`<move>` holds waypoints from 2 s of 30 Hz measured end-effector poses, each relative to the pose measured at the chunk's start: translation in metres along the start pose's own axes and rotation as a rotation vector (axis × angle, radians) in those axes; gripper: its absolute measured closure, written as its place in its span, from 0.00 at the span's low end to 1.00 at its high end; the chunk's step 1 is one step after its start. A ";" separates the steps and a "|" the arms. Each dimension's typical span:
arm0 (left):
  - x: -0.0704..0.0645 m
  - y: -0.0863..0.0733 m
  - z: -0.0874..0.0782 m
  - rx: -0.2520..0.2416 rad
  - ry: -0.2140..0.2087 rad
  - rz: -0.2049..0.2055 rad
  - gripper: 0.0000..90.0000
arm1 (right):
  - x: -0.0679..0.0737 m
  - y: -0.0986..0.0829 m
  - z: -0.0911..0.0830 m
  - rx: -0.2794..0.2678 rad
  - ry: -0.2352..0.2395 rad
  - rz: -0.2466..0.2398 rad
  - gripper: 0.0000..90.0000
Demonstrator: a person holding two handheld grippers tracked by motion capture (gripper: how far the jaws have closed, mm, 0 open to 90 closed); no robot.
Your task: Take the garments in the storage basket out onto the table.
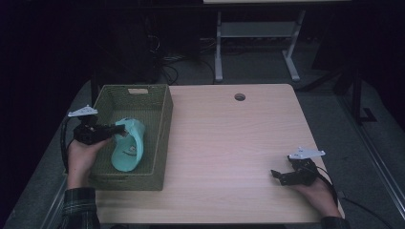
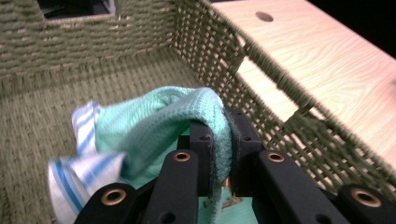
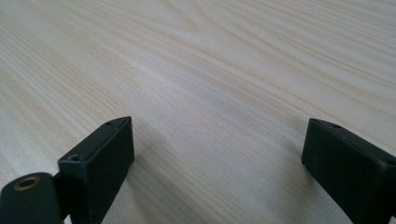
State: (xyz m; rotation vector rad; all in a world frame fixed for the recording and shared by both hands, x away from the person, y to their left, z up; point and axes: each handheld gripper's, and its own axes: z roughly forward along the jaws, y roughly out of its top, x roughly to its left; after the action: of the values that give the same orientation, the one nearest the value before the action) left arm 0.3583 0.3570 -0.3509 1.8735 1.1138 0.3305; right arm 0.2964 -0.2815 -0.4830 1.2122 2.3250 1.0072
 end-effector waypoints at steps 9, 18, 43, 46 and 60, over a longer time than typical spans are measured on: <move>-0.016 0.025 -0.011 -0.055 -0.033 0.050 0.91 | 0.000 0.000 0.000 0.001 -0.001 0.001 0.10; -0.030 0.050 -0.020 -0.089 -0.061 0.086 0.91 | 0.000 0.000 0.000 0.001 -0.002 0.000 0.10; -0.082 0.120 -0.034 -0.189 -0.237 0.182 0.92 | 0.000 0.000 0.000 0.001 -0.002 0.000 0.10; -0.093 0.129 -0.035 -0.191 -0.249 0.207 0.92 | 0.000 0.000 0.000 0.001 -0.002 0.000 0.10; -0.138 0.145 -0.008 -0.166 -0.328 0.286 0.92 | 0.000 0.000 0.000 0.000 -0.003 -0.001 0.10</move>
State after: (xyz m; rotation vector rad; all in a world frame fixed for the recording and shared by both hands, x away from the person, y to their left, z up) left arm 0.3581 0.2235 -0.2019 1.8559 0.5829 0.2554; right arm 0.2964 -0.2816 -0.4830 1.2117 2.3231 1.0040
